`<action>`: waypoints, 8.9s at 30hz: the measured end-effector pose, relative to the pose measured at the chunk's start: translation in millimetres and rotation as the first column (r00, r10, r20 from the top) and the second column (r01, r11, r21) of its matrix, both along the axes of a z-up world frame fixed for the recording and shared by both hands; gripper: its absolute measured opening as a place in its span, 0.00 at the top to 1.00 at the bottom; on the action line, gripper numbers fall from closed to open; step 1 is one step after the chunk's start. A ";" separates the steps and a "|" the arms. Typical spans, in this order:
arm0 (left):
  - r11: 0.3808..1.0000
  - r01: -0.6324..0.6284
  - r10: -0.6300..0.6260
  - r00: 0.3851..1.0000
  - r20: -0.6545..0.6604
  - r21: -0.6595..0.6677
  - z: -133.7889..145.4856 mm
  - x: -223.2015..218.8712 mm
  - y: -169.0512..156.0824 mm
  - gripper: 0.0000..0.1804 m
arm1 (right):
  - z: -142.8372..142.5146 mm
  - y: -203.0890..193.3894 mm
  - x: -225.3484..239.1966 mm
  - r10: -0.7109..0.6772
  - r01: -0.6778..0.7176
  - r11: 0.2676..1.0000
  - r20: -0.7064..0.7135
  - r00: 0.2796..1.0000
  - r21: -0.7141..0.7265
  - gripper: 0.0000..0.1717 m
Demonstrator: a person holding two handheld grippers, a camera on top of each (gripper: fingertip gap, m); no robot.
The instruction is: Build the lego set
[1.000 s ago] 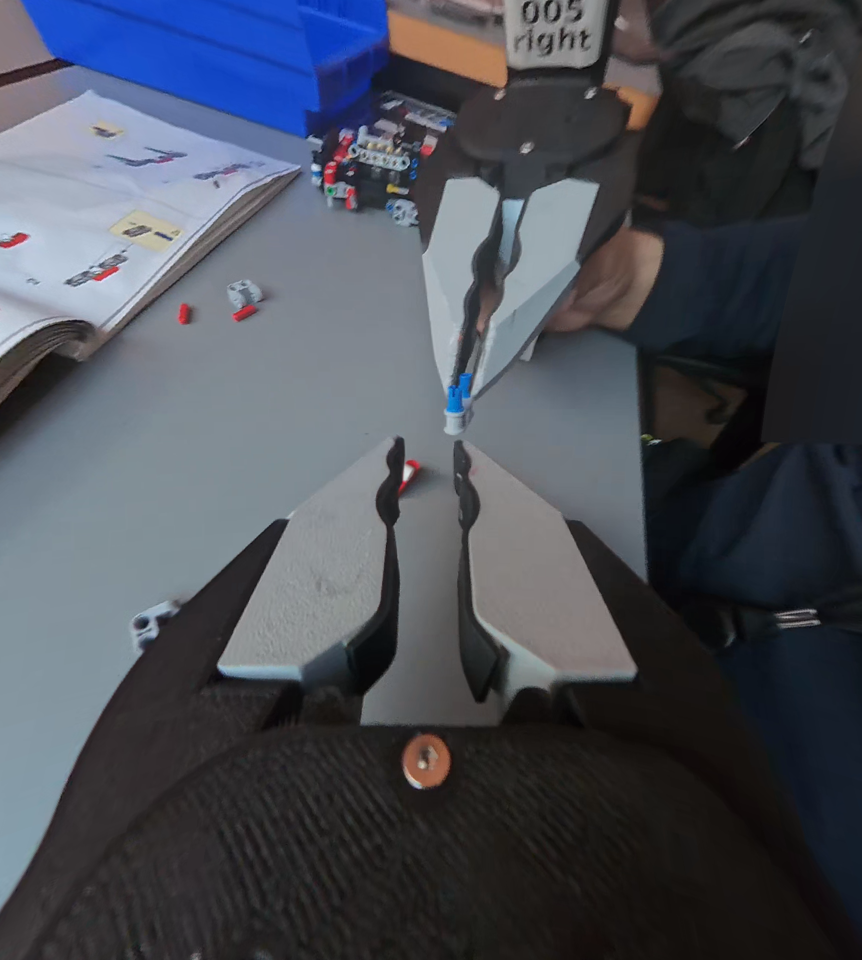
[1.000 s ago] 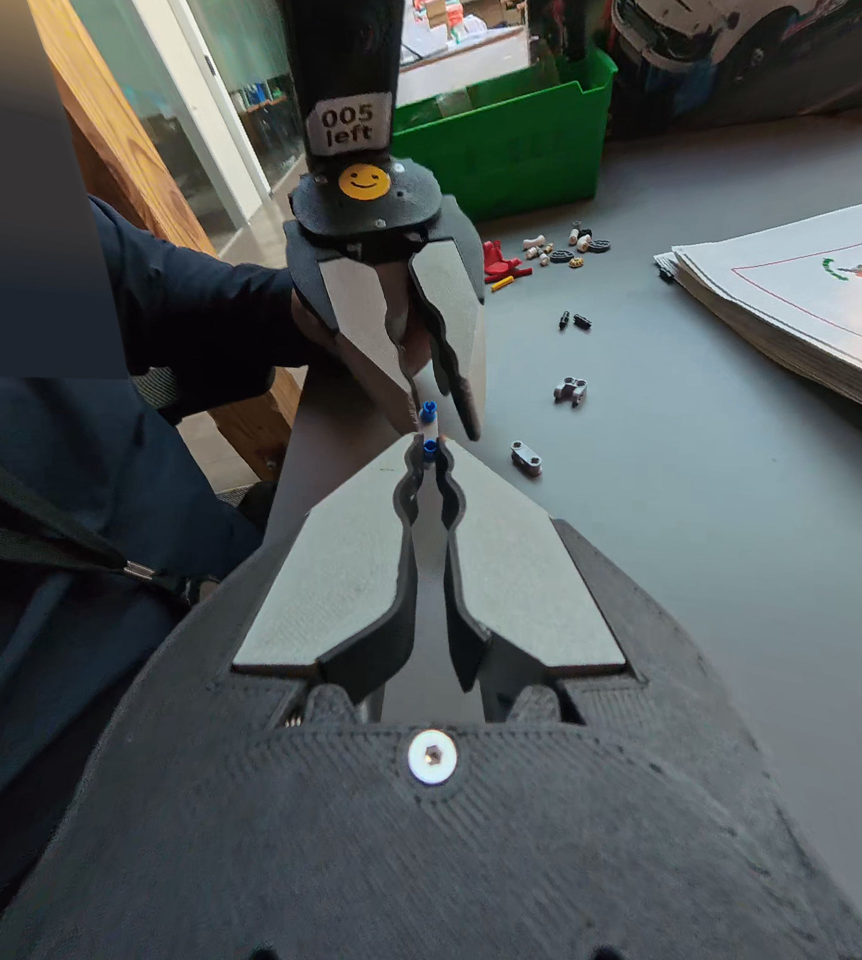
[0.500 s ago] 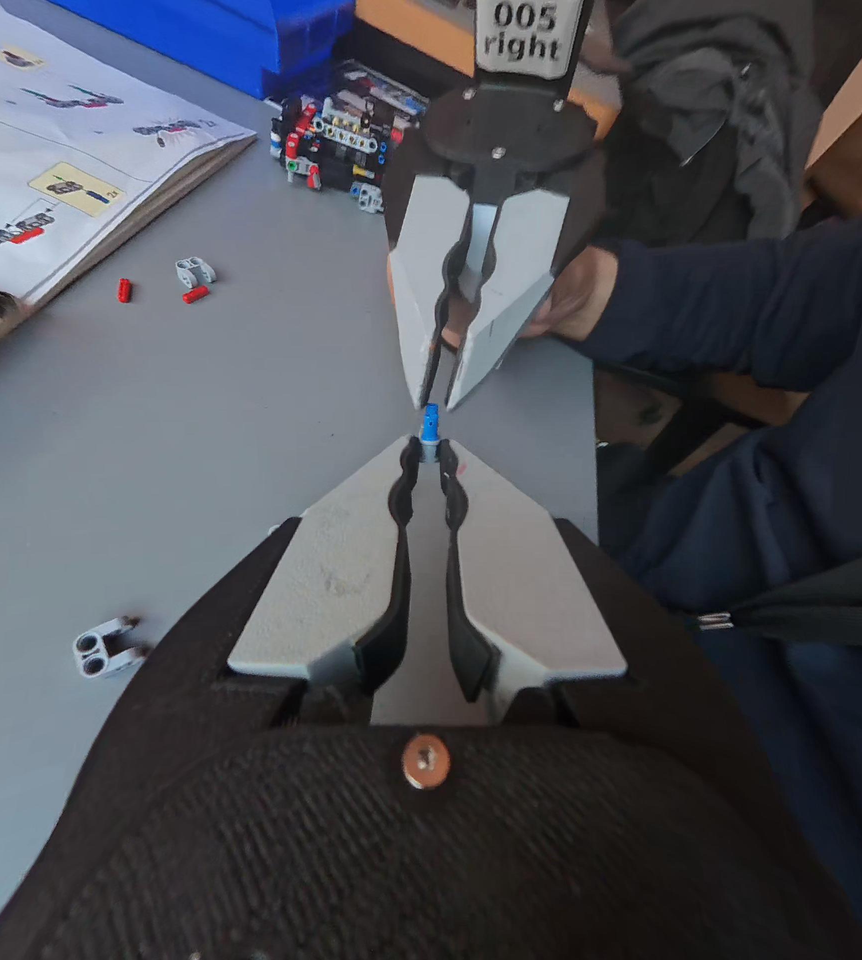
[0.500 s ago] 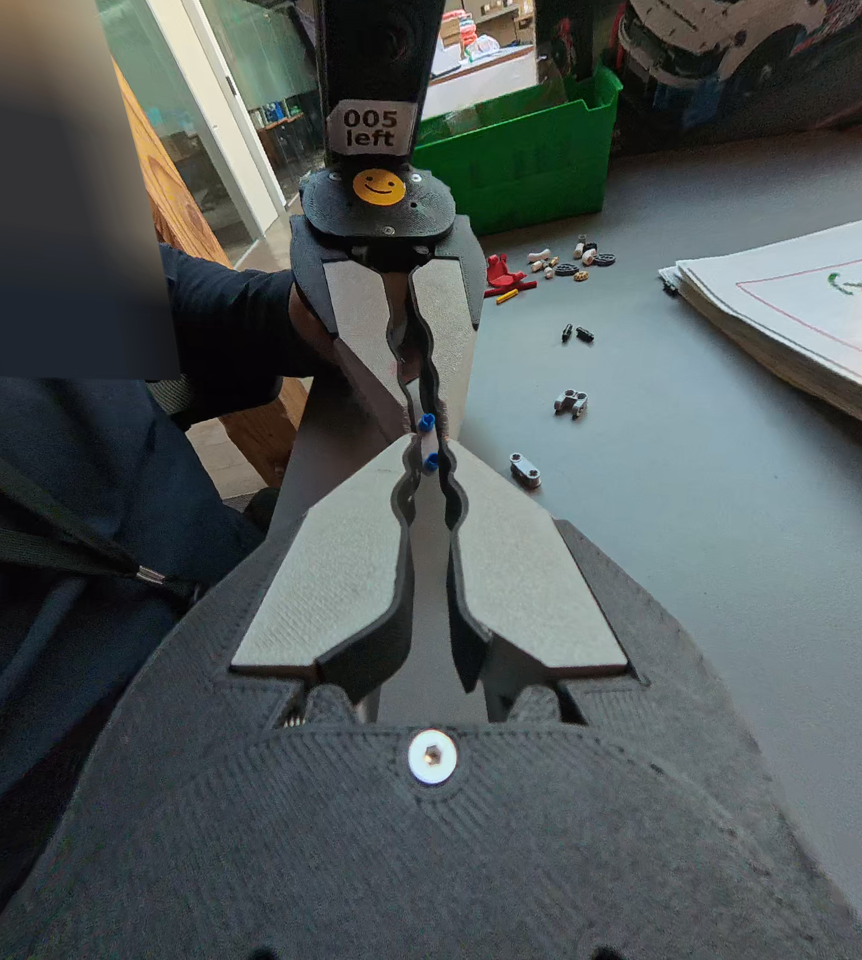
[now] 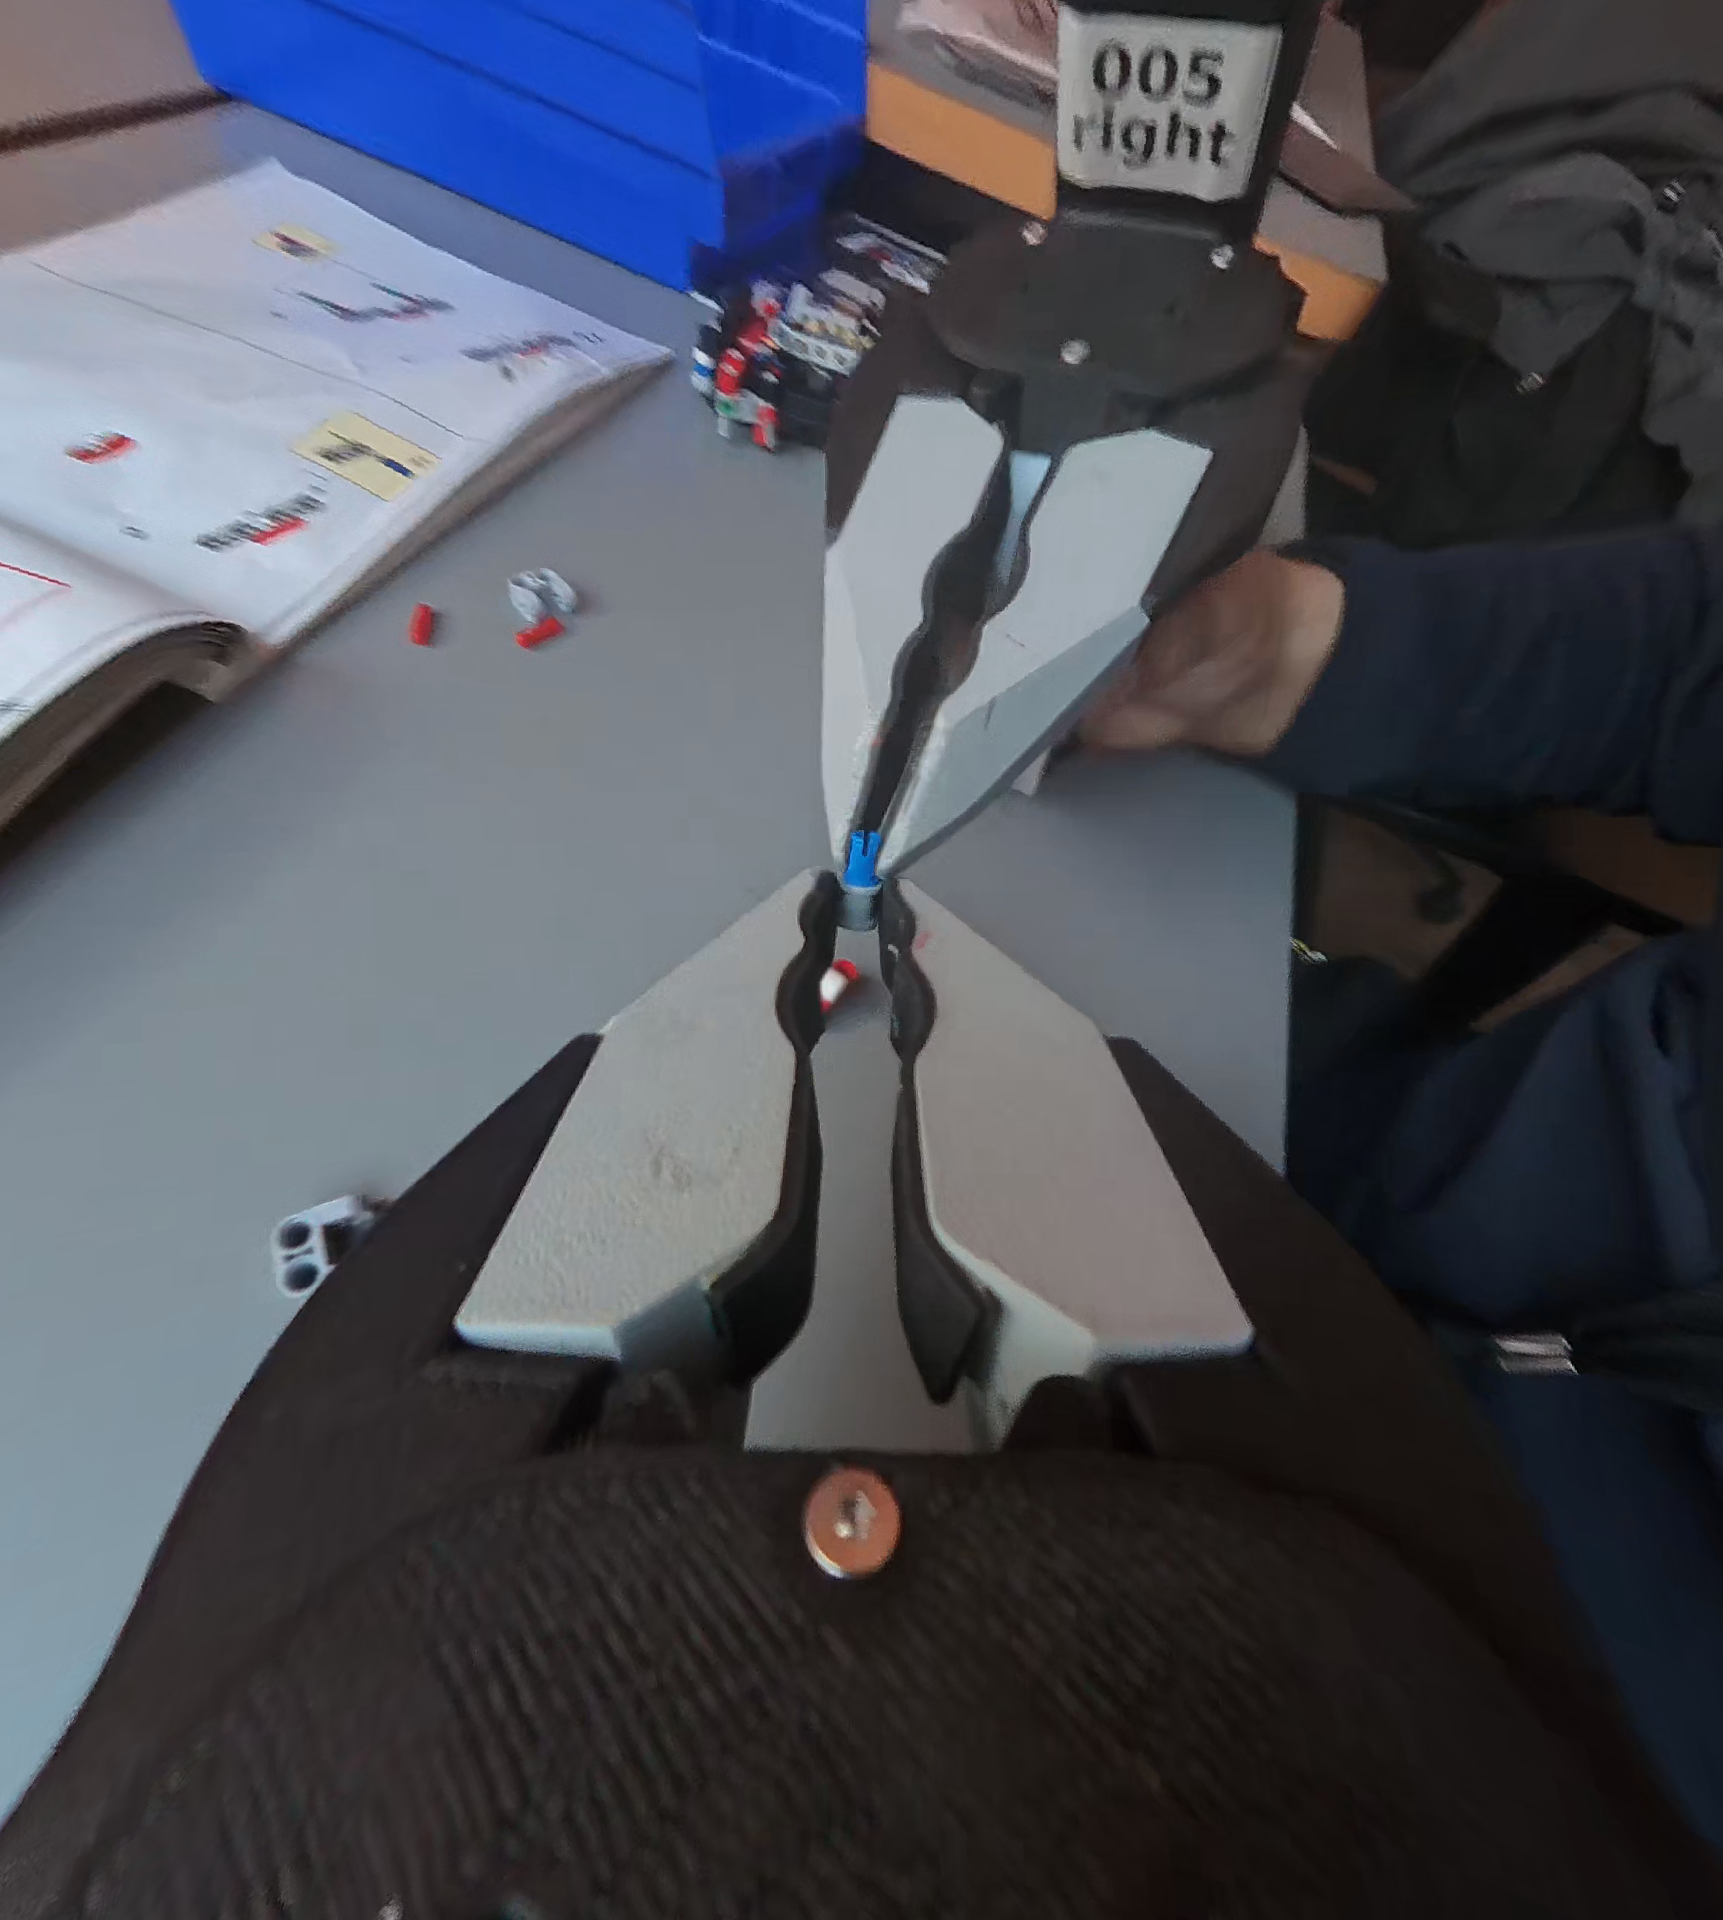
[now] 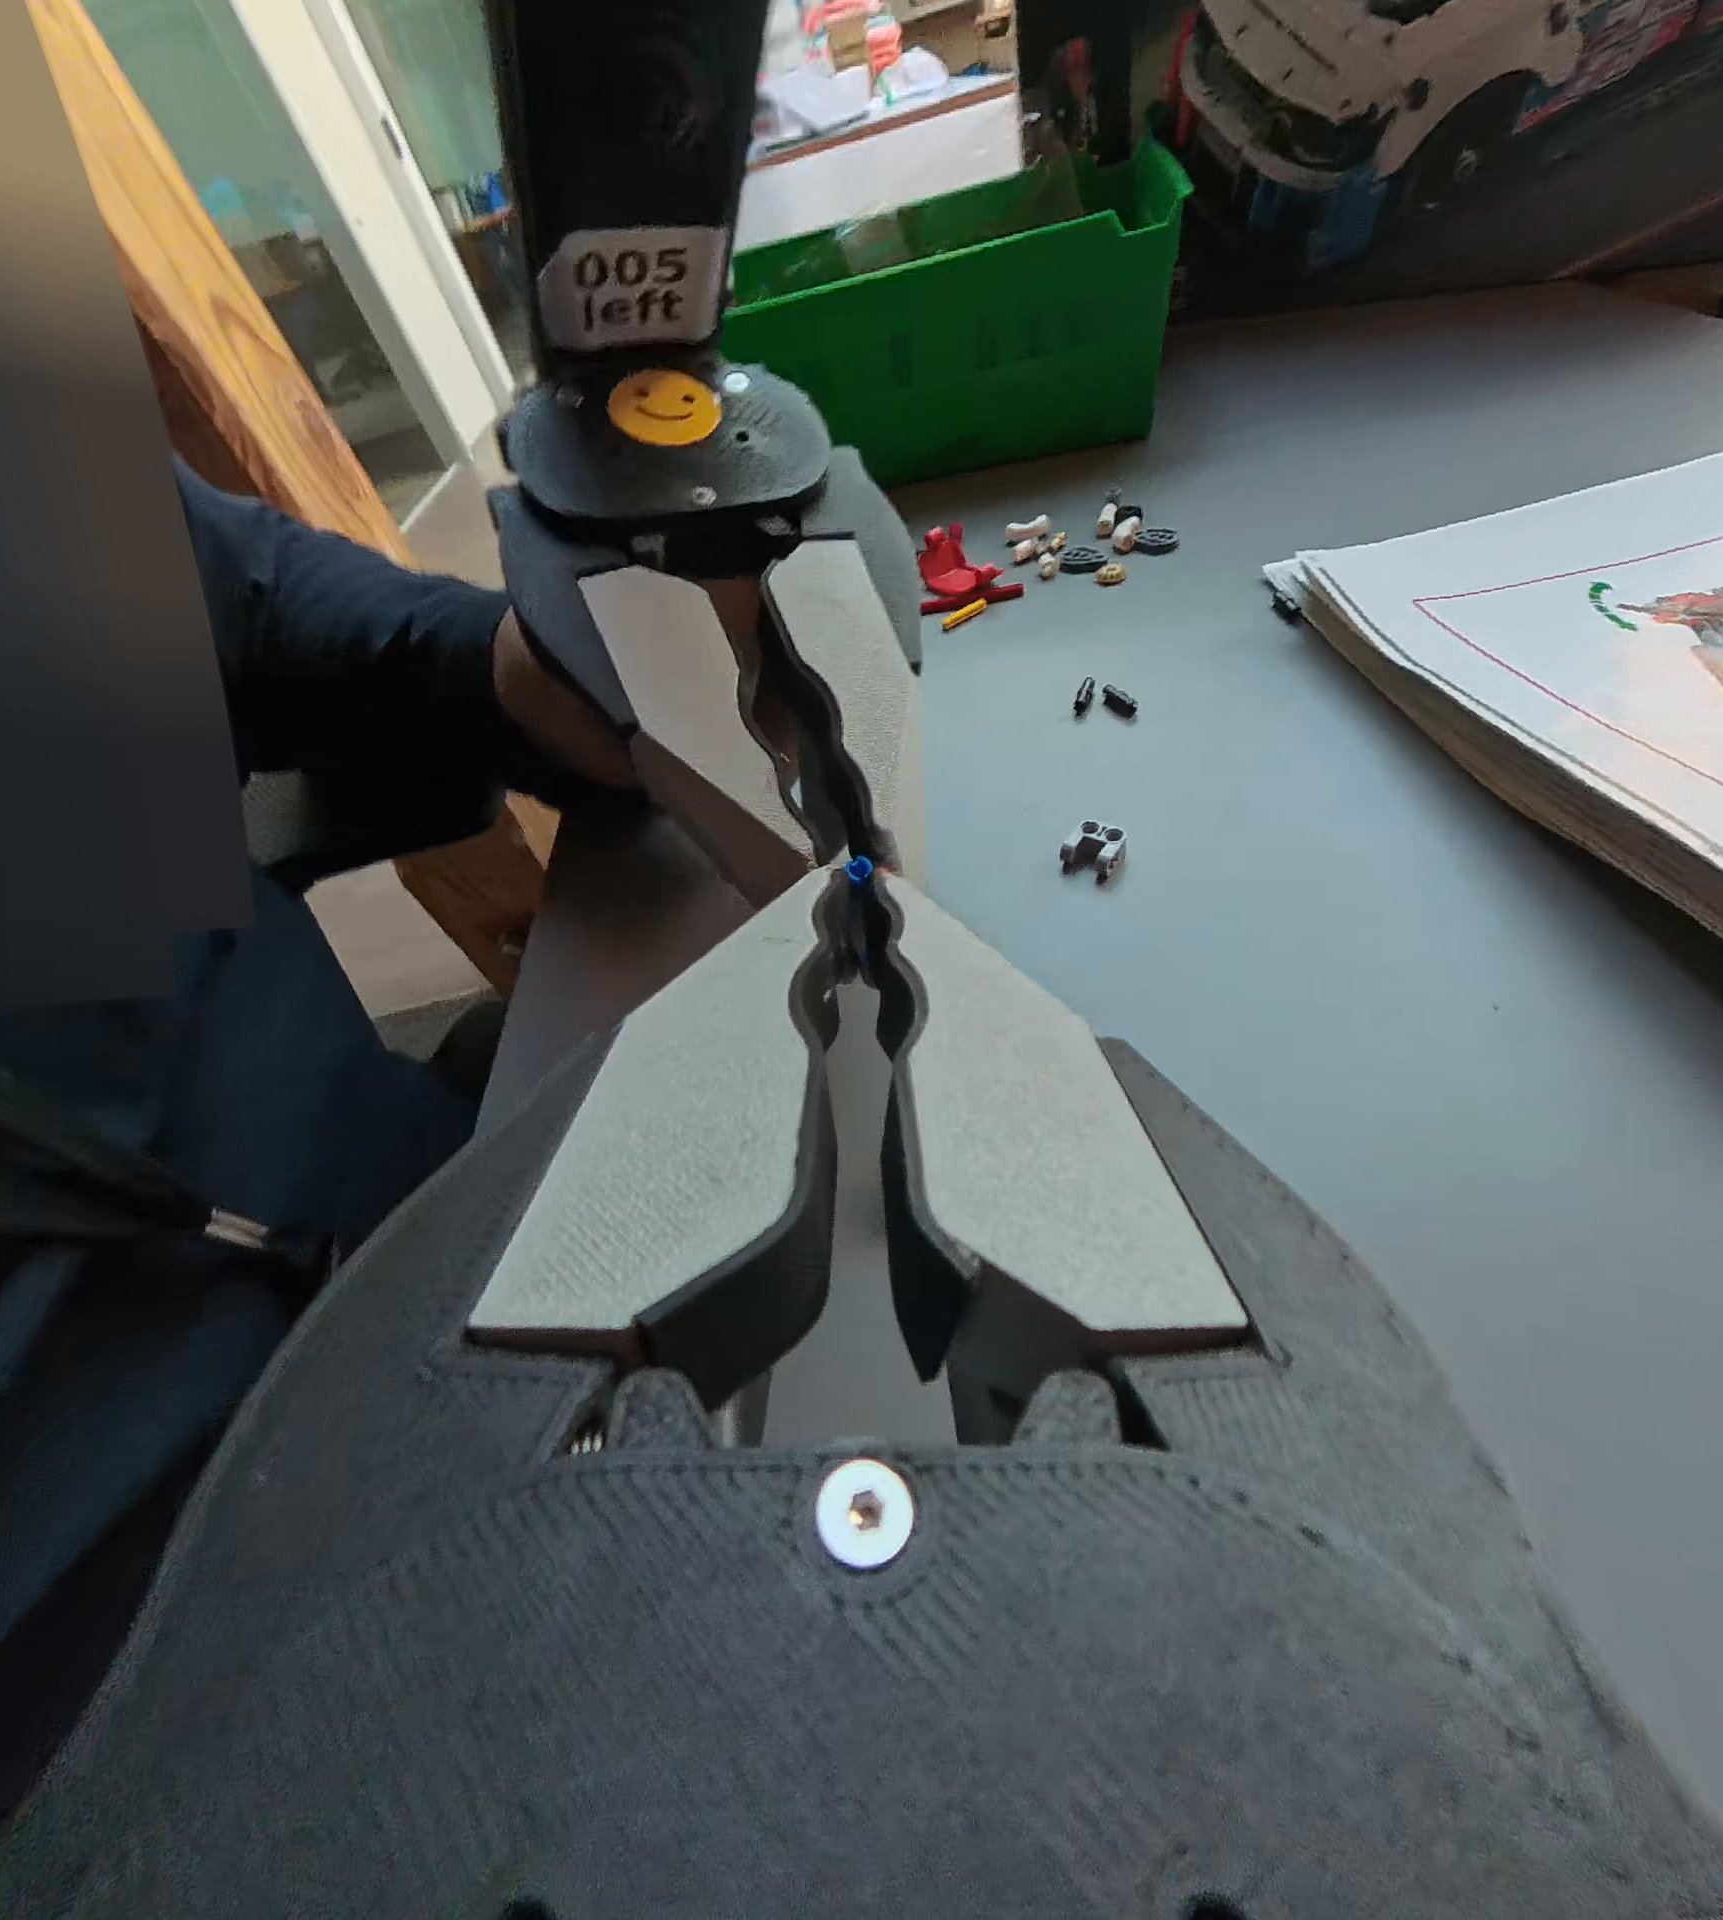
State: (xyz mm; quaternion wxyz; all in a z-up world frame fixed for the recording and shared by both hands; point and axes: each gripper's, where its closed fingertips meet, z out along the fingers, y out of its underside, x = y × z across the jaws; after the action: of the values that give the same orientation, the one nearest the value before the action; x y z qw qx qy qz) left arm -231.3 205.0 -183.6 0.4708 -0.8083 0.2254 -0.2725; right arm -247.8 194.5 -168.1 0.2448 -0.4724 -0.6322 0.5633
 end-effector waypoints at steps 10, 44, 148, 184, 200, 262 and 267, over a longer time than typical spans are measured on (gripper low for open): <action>0.982 -0.174 0.165 0.980 0.112 0.070 17.3 -23.3 13.0 0.97 | 19.6 18.5 -19.1 -0.120 0.096 0.935 -0.049 0.992 -0.343 1.00; 0.877 0.216 0.022 0.874 0.486 -0.428 -9.9 -8.2 -14.7 0.97 | -28.2 -1.2 -3.8 -0.014 0.091 0.549 -0.100 0.995 0.831 0.95; 0.959 0.251 -0.234 0.963 0.133 -0.130 14.0 -1.6 15.2 0.98 | -2.0 23.9 9.5 0.026 -0.019 0.993 0.063 0.998 -0.113 1.00; 0.962 0.223 -0.190 0.960 0.205 -0.154 3.6 3.0 19.9 0.97 | -5.5 31.5 5.4 -0.014 0.026 0.979 0.061 0.998 -0.201 1.00; 0.965 0.209 -0.170 0.959 0.228 -0.157 3.2 4.3 21.9 0.96 | -2.8 33.3 6.1 -0.021 0.028 0.980 0.038 0.999 -0.199 1.00; 0.962 0.127 -0.115 0.991 0.063 -0.241 -32.5 6.4 38.7 0.97 | -34.9 48.6 7.6 -0.007 -0.009 0.996 0.167 0.986 0.091 0.98; 0.961 0.128 -0.132 0.991 -0.002 -0.245 -37.3 6.5 36.2 0.97 | -39.3 43.7 7.9 0.021 -0.040 0.995 0.192 0.981 0.096 1.00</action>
State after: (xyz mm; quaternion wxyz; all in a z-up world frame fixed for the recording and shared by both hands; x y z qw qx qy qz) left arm -224.8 241.2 -220.9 0.3468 -0.8460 0.2470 -0.3210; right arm -240.0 238.2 -207.5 0.1978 -0.5017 -0.6871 0.4869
